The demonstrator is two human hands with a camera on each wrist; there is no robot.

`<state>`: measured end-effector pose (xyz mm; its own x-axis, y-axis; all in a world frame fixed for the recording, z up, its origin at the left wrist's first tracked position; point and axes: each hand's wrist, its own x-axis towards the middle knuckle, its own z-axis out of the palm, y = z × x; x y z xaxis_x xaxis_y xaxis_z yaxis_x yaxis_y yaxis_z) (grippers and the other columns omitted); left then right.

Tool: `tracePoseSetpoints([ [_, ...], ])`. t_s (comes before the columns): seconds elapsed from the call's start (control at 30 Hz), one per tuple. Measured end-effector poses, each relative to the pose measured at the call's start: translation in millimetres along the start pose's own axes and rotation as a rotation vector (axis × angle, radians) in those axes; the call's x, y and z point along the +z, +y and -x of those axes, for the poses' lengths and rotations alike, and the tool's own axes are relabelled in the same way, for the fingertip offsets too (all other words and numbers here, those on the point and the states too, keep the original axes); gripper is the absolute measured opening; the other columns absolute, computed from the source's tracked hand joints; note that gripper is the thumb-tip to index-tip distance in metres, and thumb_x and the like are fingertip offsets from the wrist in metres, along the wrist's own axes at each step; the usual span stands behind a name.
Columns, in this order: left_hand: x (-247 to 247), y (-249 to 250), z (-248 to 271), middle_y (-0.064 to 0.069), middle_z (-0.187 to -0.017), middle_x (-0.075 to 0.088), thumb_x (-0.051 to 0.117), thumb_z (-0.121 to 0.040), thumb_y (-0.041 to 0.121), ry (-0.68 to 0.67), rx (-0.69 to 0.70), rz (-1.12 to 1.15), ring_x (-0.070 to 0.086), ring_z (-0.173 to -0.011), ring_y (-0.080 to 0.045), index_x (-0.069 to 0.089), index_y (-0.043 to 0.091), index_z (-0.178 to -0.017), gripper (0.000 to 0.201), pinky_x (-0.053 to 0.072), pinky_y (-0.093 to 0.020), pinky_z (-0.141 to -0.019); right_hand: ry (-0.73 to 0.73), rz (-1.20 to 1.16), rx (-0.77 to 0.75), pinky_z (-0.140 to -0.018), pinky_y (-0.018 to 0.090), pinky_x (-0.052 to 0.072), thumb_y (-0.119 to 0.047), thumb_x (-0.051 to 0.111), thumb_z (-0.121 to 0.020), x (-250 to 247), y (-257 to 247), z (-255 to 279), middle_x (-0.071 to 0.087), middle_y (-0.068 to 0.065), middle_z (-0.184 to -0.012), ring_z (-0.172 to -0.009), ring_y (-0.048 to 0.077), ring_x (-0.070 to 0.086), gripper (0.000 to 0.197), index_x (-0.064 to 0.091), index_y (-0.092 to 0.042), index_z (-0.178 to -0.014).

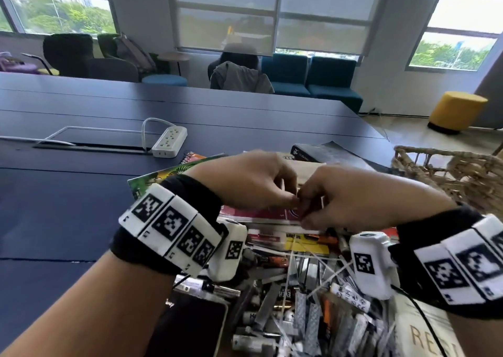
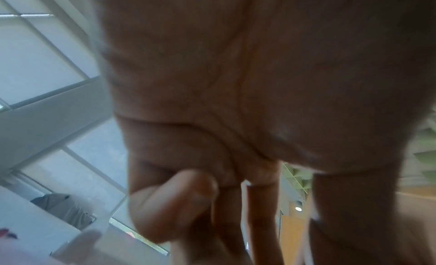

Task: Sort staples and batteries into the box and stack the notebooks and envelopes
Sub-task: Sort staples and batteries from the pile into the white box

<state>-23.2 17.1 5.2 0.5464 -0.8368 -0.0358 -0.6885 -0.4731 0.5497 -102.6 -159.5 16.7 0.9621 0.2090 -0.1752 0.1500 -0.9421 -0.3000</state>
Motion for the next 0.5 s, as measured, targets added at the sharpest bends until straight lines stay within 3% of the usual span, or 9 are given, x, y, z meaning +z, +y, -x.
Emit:
tracePoseSetpoints([
  [0.1, 3, 0, 0, 0.004, -0.073, 0.073, 0.073, -0.092, 0.032, -0.125, -0.034, 0.012, 0.066, -0.061, -0.007, 0.074, 0.018, -0.087, 0.015, 0.050, -0.023, -0.059, -0.091, -0.060, 0.019, -0.065, 0.031, 0.061, -0.026, 0.077, -0.084, 13, -1, -3, 0.071, -0.009, -0.063, -0.054, 0.008, 0.066, 0.009, 0.076, -0.031, -0.077],
  [0.17, 8, 0, -1, 0.000, -0.073, 0.073, 0.075, -0.091, 0.029, -0.161, -0.051, 0.011, 0.068, -0.061, -0.010, 0.073, 0.015, -0.088, 0.015, 0.051, -0.024, -0.057, -0.131, -0.066, 0.026, -0.064, 0.030, 0.061, -0.021, 0.078, -0.082, 23, 1, -4, 0.073, -0.009, -0.069, -0.055, 0.006, 0.066, 0.006, 0.077, -0.026, -0.080],
  [0.27, 15, -1, 0, 0.001, -0.070, 0.071, 0.076, -0.090, 0.026, -0.198, -0.080, 0.002, 0.066, -0.059, -0.011, 0.073, 0.014, -0.086, 0.014, 0.055, -0.031, -0.061, -0.154, -0.018, -0.007, -0.067, 0.029, 0.059, -0.021, 0.079, -0.074, 33, 6, -7, 0.073, -0.011, -0.083, -0.071, 0.002, 0.068, 0.024, 0.071, -0.026, -0.096],
  [0.33, 20, -2, -2, 0.001, -0.071, 0.072, 0.075, -0.089, 0.025, -0.228, -0.086, -0.014, 0.066, -0.060, -0.011, 0.075, 0.013, -0.085, 0.013, 0.053, -0.026, -0.059, -0.166, 0.026, -0.016, -0.071, 0.031, 0.059, -0.023, 0.081, -0.071, 35, 10, -7, 0.071, -0.011, -0.093, -0.079, 0.004, 0.067, 0.026, 0.071, -0.029, -0.094],
  [0.43, 27, -2, -5, -0.001, -0.077, 0.075, 0.077, -0.087, 0.025, -0.266, -0.078, -0.034, 0.070, -0.069, -0.015, 0.076, 0.016, -0.086, 0.009, 0.056, -0.031, -0.065, -0.158, 0.062, -0.037, -0.067, 0.016, 0.048, -0.028, 0.086, -0.070, 36, 17, -4, 0.060, -0.028, -0.097, -0.080, -0.006, 0.059, 0.020, 0.073, -0.028, -0.085],
  [0.5, 31, -3, -7, 0.001, -0.079, 0.075, 0.080, -0.084, 0.025, -0.287, -0.070, -0.022, 0.070, -0.072, -0.015, 0.076, 0.019, -0.086, 0.008, 0.058, -0.037, -0.074, -0.145, 0.072, -0.036, -0.067, 0.015, 0.048, -0.028, 0.088, -0.069, 37, 17, -1, 0.059, -0.031, -0.092, -0.081, -0.007, 0.057, 0.024, 0.072, -0.029, -0.086],
])
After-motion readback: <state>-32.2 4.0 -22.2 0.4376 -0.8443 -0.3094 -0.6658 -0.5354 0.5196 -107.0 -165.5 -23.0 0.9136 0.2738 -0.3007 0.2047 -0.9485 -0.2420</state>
